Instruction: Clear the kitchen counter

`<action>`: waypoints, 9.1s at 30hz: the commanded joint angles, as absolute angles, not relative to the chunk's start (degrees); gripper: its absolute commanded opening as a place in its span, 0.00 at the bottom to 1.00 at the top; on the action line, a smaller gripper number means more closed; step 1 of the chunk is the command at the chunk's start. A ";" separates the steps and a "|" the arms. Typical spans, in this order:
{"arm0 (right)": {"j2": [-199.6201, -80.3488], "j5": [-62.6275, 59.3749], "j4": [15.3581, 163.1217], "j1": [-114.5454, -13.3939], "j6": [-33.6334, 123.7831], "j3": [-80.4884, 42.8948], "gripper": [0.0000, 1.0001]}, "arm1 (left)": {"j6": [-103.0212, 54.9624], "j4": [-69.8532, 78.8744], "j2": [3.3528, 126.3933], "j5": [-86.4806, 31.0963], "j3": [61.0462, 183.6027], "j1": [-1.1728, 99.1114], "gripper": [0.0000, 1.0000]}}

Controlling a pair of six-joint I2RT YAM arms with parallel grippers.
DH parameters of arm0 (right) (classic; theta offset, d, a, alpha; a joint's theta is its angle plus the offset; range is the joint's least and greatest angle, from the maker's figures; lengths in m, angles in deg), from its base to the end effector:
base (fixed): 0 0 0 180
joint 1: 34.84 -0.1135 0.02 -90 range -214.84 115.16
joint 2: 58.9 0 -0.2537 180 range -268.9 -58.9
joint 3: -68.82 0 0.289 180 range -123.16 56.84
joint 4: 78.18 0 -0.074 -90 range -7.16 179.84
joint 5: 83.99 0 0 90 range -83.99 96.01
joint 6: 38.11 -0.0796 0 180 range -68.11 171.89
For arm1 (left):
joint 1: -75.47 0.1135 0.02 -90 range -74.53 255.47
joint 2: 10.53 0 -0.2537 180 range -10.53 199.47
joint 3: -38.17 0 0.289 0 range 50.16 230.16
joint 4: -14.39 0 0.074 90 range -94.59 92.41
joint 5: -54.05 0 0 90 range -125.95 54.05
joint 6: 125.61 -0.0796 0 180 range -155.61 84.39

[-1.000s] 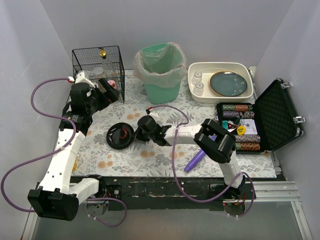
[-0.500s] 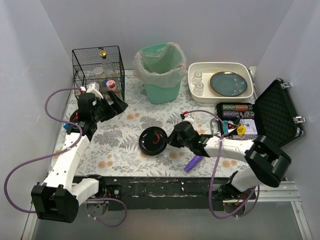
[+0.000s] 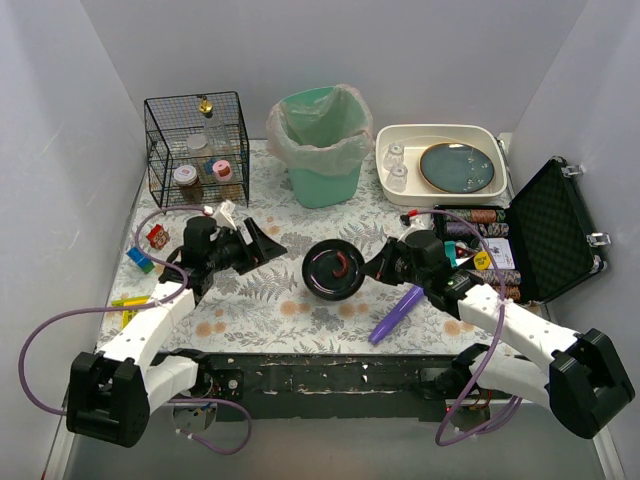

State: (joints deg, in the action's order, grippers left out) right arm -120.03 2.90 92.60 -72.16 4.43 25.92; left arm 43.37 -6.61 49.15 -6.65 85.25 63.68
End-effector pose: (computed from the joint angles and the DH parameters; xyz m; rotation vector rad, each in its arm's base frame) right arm 0.2425 0.1903 0.1745 0.1579 2.1891 0.9426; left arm 0.2793 -0.0981 0.1901 -1.0621 2.2151 -1.3752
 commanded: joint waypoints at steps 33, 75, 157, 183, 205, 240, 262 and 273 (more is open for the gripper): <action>-119.46 -14.37 97.48 -67.54 1.97 26.34 0.01 | 46.92 11.46 56.61 -10.73 79.60 45.94 0.09; -121.05 -19.31 97.31 -63.15 4.17 27.49 0.01 | 41.47 4.97 55.65 -11.95 84.34 50.67 0.63; -154.01 23.51 134.65 -53.05 7.29 -20.53 0.01 | 25.30 -15.79 52.31 -36.31 91.29 57.98 0.95; -157.95 30.71 115.34 -33.46 -23.08 -2.04 0.01 | 25.39 -15.35 53.01 -34.20 91.11 57.98 0.96; -175.09 27.55 100.83 -28.43 -16.05 -23.14 0.01 | 25.04 -15.52 54.42 -35.25 91.38 58.07 0.96; -169.92 27.37 87.21 -28.08 -10.43 -26.57 0.68 | 24.60 -15.52 53.89 -34.72 91.38 57.98 0.98; -137.76 37.39 94.13 -36.50 1.25 -3.73 0.86 | 24.86 -15.17 53.01 -35.16 91.64 57.98 0.98; -120.97 28.79 104.33 -45.12 21.28 10.76 0.89 | 26.71 -13.68 52.66 -35.16 92.17 58.07 0.98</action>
State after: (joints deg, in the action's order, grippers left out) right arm -126.45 33.78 96.62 -43.29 10.81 5.90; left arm 26.17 -15.18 54.31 -34.13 90.38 57.84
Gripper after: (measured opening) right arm 0.887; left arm 0.981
